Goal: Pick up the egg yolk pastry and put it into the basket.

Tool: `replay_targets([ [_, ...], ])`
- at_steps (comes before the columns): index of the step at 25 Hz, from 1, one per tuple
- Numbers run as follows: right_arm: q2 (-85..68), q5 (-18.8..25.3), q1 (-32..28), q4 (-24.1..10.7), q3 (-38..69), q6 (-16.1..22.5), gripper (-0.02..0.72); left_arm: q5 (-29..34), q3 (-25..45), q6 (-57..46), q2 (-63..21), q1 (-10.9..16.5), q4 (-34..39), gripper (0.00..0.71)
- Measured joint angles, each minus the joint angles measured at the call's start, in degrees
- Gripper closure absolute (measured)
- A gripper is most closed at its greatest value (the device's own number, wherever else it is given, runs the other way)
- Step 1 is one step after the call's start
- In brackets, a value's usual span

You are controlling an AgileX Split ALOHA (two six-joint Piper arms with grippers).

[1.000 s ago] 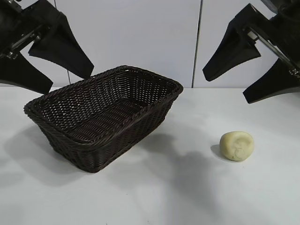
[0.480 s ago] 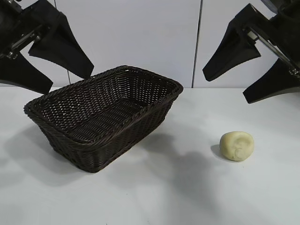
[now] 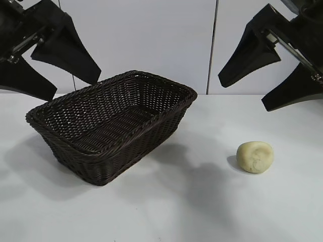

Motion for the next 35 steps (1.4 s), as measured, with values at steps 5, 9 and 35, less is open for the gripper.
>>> replay_targets([
  [5,0.00,0.00,0.00,0.00,0.00,0.00,0.008,-1.45,0.00,-1.56,0.00,0.00,-0.05,0.046],
  [9,0.00,0.00,0.00,0.00,0.00,0.47,0.008,-4.28,0.00,-11.52,0.00,0.00,1.82,0.046],
  [35,0.00,0.05,0.00,0.00,0.00,0.72,0.008,-2.44,-5.89,-63.64,15.83,0.00,29.53,0.046],
])
